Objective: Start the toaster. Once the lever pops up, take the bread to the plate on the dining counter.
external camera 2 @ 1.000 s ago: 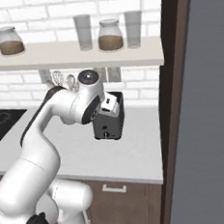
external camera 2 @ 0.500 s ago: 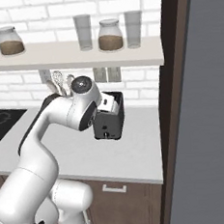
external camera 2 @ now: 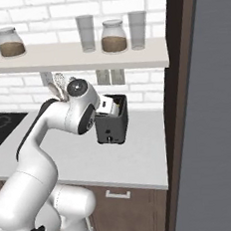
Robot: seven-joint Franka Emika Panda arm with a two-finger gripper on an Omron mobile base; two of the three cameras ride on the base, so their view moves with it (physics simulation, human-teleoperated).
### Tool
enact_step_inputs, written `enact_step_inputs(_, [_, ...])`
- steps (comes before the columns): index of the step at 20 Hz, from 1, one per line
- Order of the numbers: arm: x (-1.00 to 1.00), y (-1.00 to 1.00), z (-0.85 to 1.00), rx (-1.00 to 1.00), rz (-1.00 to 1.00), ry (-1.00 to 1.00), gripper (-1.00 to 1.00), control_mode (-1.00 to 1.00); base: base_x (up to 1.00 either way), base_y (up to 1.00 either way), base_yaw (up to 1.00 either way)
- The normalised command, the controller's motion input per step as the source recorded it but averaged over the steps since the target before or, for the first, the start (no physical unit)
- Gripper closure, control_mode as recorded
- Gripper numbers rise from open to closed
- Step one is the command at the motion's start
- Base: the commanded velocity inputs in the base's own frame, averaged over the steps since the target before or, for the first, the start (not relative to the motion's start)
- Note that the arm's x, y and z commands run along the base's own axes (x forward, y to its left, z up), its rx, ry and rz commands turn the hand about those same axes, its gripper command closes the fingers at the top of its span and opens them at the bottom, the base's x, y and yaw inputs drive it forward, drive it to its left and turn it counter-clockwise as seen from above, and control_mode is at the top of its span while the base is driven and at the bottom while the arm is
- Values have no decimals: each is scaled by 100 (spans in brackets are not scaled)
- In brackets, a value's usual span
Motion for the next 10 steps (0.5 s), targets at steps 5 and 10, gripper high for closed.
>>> enact_step_inputs(5, [0,0,0,0,0,0,-100,-100,0,0,0])
enact_step_inputs(10, [0,0,0,0,0,0,-100,-100,0,0,0])
